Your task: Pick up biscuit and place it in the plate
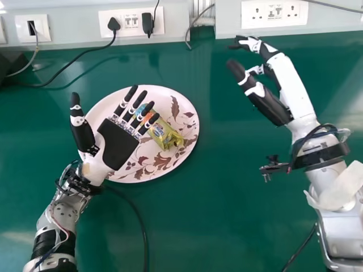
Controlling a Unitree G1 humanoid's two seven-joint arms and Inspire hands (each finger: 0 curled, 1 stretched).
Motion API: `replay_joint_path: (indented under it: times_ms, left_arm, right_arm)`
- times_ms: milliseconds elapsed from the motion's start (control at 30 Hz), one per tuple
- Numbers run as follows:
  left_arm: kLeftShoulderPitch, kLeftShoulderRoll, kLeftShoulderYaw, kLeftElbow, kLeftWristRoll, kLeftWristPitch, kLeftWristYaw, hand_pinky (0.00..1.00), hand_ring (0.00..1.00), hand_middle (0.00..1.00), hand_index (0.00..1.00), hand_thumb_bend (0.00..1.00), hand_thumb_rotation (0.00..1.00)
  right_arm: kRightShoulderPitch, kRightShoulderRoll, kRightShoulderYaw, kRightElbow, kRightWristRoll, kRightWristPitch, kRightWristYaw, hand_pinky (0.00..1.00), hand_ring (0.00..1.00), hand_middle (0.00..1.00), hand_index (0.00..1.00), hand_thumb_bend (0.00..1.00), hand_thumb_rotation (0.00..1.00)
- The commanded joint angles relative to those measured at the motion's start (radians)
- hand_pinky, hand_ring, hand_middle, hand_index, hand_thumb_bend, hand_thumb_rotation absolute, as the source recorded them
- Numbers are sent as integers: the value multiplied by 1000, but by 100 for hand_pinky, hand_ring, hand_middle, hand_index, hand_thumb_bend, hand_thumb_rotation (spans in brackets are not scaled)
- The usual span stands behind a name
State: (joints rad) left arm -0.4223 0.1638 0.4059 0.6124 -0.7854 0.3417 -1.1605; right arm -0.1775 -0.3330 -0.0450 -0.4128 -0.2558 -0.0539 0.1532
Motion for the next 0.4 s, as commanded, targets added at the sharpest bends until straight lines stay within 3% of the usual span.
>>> replay_joint_path:
  times_ms: [0, 367]
  left_arm:
    - [12, 8, 4, -9, -1, 5, 7, 79, 86, 92, 95, 100, 84]
    - [14, 11, 7, -16, -1, 4, 8, 70, 80, 91, 94, 100, 91]
  right_arm:
    - [18, 11, -16, -24, 39, 10, 8, 50, 74, 92, 79, 96, 32]
    - [65, 32, -61, 3, 209, -54, 25, 50, 74, 92, 79, 96, 33]
